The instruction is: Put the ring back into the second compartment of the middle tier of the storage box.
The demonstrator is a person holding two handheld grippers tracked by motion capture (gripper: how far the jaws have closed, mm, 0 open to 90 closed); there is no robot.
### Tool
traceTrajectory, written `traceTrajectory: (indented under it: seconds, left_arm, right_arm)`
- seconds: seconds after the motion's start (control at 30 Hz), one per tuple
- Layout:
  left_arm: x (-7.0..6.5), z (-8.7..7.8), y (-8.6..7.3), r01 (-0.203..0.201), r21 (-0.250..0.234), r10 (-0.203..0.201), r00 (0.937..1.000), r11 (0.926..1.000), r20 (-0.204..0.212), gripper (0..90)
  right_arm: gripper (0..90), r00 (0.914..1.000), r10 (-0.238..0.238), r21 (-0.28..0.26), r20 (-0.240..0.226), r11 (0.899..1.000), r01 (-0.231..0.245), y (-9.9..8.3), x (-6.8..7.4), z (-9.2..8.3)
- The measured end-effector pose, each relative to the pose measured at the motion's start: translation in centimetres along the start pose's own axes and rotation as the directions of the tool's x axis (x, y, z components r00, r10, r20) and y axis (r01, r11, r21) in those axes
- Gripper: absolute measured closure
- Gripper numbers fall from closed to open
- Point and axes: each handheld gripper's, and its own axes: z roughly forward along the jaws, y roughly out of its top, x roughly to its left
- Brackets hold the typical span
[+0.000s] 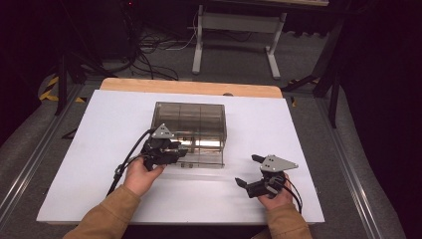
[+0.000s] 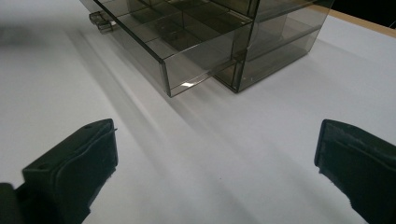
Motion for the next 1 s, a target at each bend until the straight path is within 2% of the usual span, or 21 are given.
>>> traceTrajectory:
  seconds: [0.03,0.1,0.13,0.23,0.3,0.4,0.83,0.93,1.0]
  left_arm:
    - [0.0,0.1,0.0,0.010,0.001,-0.010,0.9999,1.0000,0.005,59.4]
    - [0.1,0.2,0.1,0.004,0.003,-0.004,1.0000,1.0000,-0.008,59.3]
    - [0.0,0.4,0.1,0.025,0.007,-0.025,0.9997,0.9997,0.007,59.3]
    - [0.1,0.7,0.1,0.015,0.022,-0.015,0.9998,0.9996,-0.011,59.3]
    - [0.1,0.8,0.1,0.024,0.028,-0.024,0.9997,0.9993,0.003,59.3]
    - [0.1,1.0,0.2,0.008,0.035,-0.008,1.0000,0.9993,-0.002,59.2]
    - [-0.3,1.8,0.2,0.011,0.063,-0.012,0.9999,0.9979,0.007,59.1]
    - [-0.2,1.8,0.2,-0.017,0.072,0.018,0.9998,0.9973,-0.006,59.1]
    - [-0.3,1.9,0.2,0.010,0.069,-0.010,0.9999,0.9976,0.010,59.0]
  right_arm:
    - [0.0,1.0000,0.000,0.000,0.000,1.000,0.000,0.0,0.0,0.0]
    - [0.0,1.0000,-0.001,0.000,0.000,1.000,0.001,0.0,0.0,0.0]
    - [0.0,1.0000,-0.001,0.000,0.000,1.000,0.001,0.0,0.0,0.0]
    - [0.0,1.0000,-0.002,0.000,-0.001,1.000,0.002,0.0,0.0,0.0]
    - [0.0,1.0000,-0.002,0.000,-0.001,1.000,0.002,0.0,0.0,0.0]
    - [0.0,1.0000,-0.002,0.000,-0.002,1.000,0.002,0.0,0.0,0.0]
    - [0.0,1.0000,-0.005,0.001,-0.001,1.000,0.005,0.0,0.0,0.0]
    - [0.0,1.0000,-0.005,0.000,-0.002,1.000,0.005,0.0,0.0,0.0]
    - [0.0,1.0000,-0.005,0.000,-0.002,1.000,0.005,0.0,0.0,0.0]
